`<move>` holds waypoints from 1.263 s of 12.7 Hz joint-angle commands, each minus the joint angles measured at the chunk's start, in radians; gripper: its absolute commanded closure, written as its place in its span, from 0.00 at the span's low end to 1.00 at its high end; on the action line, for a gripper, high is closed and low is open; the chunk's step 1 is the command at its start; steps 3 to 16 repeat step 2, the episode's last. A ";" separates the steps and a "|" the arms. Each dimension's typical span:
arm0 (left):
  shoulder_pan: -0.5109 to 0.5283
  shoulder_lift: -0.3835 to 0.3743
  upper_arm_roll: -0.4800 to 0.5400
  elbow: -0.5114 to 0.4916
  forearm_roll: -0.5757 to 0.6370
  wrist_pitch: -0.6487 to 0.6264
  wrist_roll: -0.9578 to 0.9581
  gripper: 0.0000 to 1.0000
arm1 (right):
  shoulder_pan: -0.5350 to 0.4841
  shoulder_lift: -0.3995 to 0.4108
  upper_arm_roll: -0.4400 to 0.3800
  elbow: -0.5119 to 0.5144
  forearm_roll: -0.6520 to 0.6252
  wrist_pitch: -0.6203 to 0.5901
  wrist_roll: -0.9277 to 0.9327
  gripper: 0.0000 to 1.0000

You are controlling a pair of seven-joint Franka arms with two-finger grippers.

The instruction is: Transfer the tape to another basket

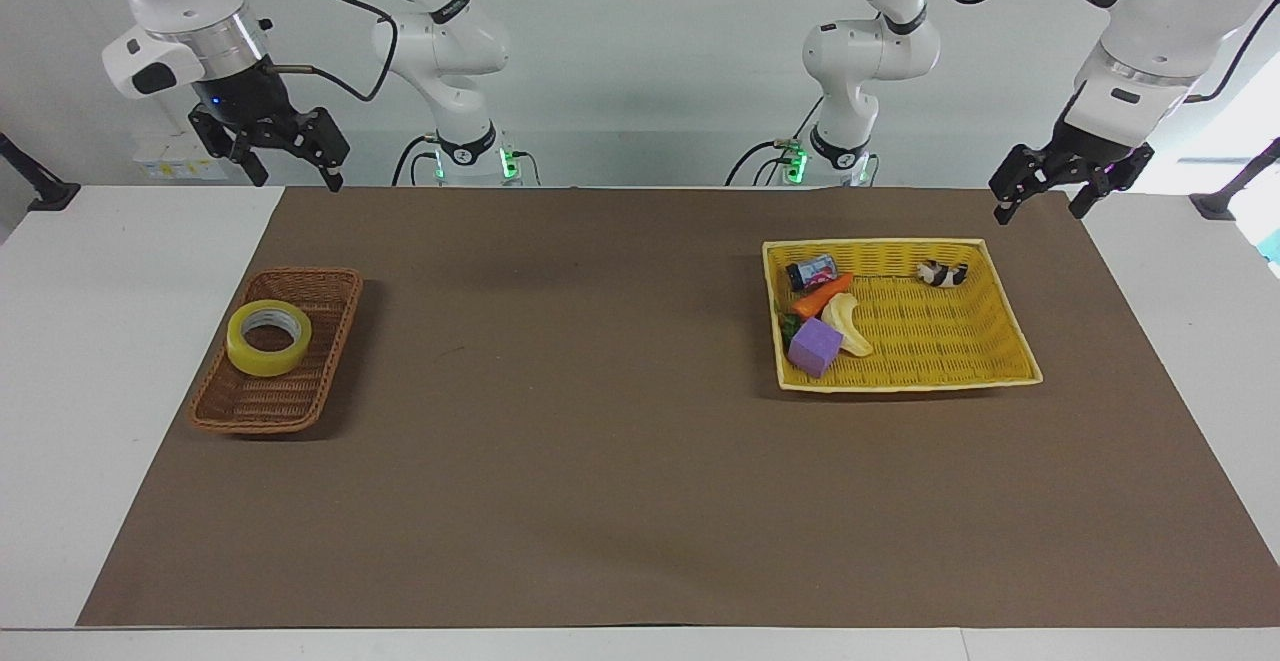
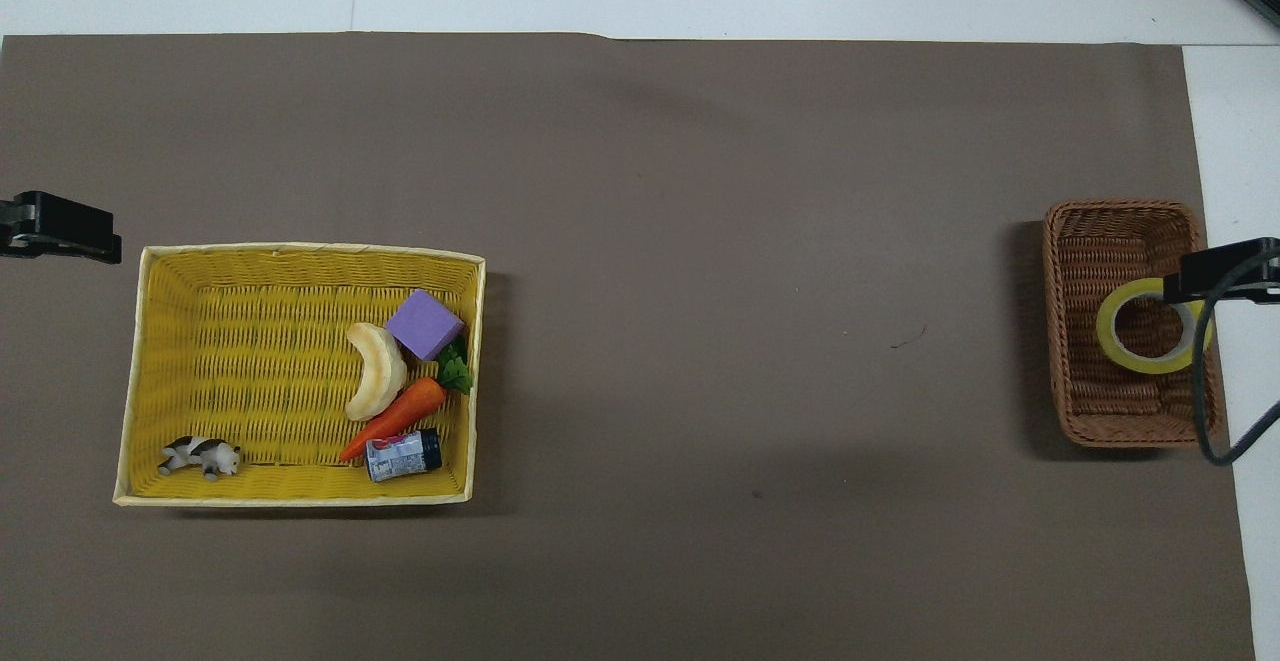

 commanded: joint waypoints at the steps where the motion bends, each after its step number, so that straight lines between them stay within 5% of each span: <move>1: 0.003 -0.004 -0.003 0.010 0.016 -0.009 0.002 0.00 | -0.006 -0.011 0.006 -0.014 -0.020 -0.010 -0.005 0.00; 16: 0.003 -0.004 -0.003 0.010 0.016 -0.009 0.002 0.00 | -0.006 -0.011 0.006 -0.014 -0.020 -0.008 -0.005 0.00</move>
